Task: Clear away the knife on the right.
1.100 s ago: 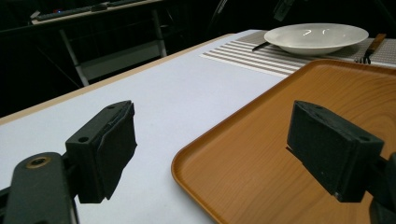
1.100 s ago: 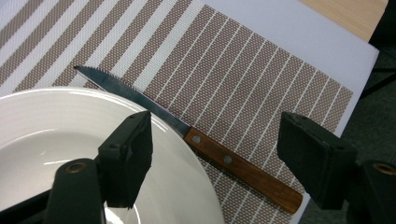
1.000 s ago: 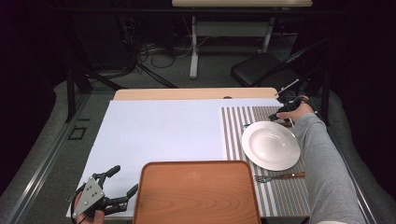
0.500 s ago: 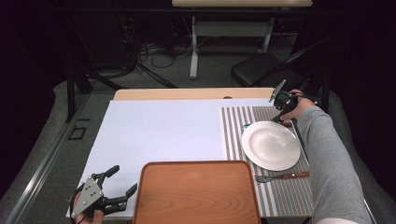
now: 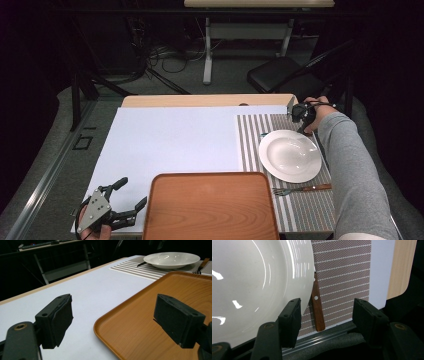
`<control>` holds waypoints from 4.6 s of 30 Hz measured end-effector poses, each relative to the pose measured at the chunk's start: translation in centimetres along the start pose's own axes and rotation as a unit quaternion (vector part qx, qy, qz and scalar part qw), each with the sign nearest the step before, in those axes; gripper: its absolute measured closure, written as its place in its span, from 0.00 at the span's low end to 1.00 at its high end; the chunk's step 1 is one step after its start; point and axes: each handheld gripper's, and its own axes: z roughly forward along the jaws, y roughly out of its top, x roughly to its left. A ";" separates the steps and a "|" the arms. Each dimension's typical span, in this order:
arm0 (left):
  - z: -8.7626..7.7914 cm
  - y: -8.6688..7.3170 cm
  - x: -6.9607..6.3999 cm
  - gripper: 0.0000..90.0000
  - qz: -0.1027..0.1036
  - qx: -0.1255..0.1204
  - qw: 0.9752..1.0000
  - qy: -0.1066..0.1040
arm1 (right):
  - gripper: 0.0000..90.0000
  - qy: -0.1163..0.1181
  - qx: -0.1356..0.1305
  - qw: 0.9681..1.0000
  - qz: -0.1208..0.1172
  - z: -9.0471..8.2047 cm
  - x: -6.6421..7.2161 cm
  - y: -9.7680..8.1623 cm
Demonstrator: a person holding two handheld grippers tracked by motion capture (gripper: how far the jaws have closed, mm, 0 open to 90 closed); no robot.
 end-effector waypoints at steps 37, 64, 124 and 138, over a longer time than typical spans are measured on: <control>-0.3 -0.2 0.4 0.17 0.000 0.013 1.000 0.022 | 0.68 0.010 0.028 0.999 -0.032 3.9 -0.7 -1.6; -0.7 -0.3 0.6 0.17 -0.005 0.011 0.999 0.037 | 0.70 0.046 0.043 0.997 -0.033 5.9 -0.6 -1.3; -0.9 -0.4 0.6 0.17 -0.008 0.012 0.999 0.042 | 0.84 0.049 0.012 0.998 -0.029 5.1 -0.4 -2.3; -0.9 -0.4 0.7 0.17 -0.009 0.007 0.999 0.040 | 0.84 0.016 -0.024 1.000 0.008 1.8 -0.4 -2.4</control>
